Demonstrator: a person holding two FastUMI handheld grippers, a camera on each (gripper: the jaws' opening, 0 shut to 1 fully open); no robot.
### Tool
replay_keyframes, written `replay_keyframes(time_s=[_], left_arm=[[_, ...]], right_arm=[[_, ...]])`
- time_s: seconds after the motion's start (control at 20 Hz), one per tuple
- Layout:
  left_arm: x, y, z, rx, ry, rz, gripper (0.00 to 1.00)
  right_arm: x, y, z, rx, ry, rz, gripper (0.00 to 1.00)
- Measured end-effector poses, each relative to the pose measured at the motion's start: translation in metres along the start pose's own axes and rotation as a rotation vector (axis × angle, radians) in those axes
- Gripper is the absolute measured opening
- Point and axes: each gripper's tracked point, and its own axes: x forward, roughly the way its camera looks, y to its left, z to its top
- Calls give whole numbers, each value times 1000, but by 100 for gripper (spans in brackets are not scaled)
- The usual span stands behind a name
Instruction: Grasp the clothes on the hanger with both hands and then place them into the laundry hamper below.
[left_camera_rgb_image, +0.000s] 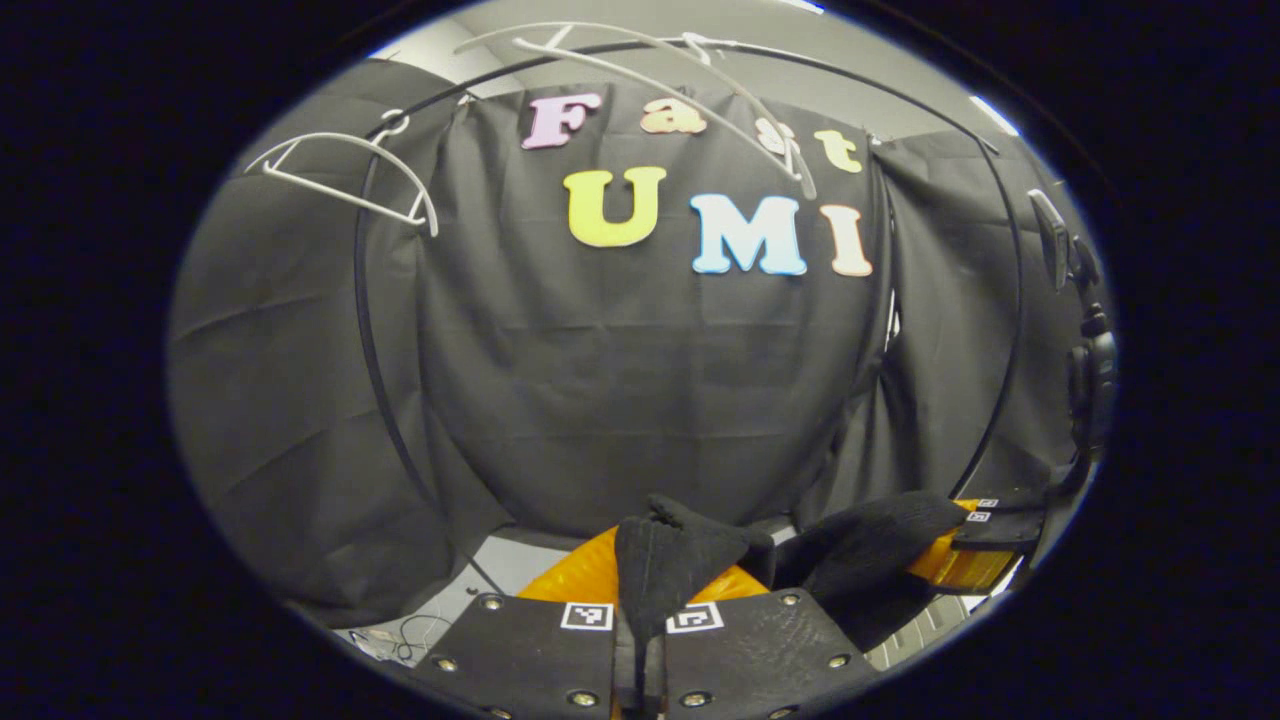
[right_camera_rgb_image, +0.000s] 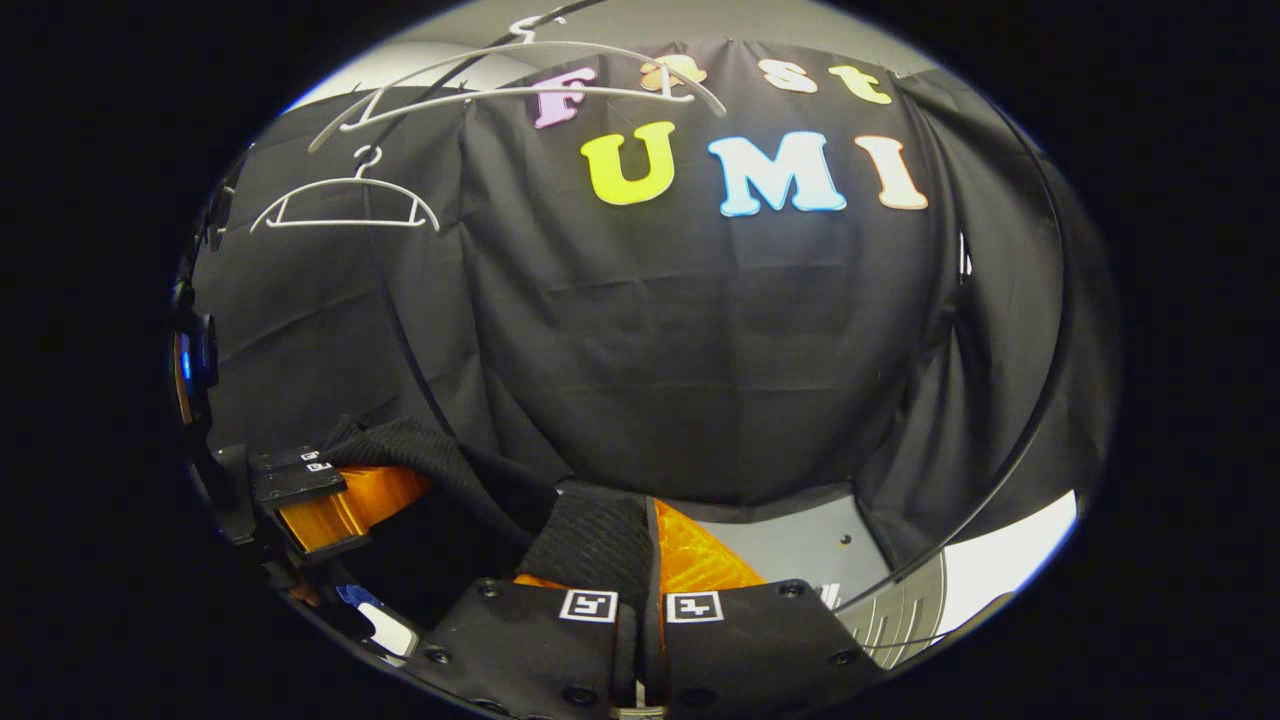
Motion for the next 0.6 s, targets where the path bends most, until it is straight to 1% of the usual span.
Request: replay_keyframes(time_s=[0.15, 0.35, 0.45, 0.6], left_arm=[[16, -3, -30, 7, 47, 11, 5], [30, 8, -91, -21, 141, 40, 5], [33, 15, -116, -24, 189, 52, 5], [30, 19, -144, -3, 245, 64, 5]], right_arm=[[13, -10, -26, 12, 35, -32, 4], [11, -23, -68, 35, 86, -88, 4], [14, -31, -82, 46, 115, -116, 4], [15, -41, -99, 38, 151, -145, 5]])
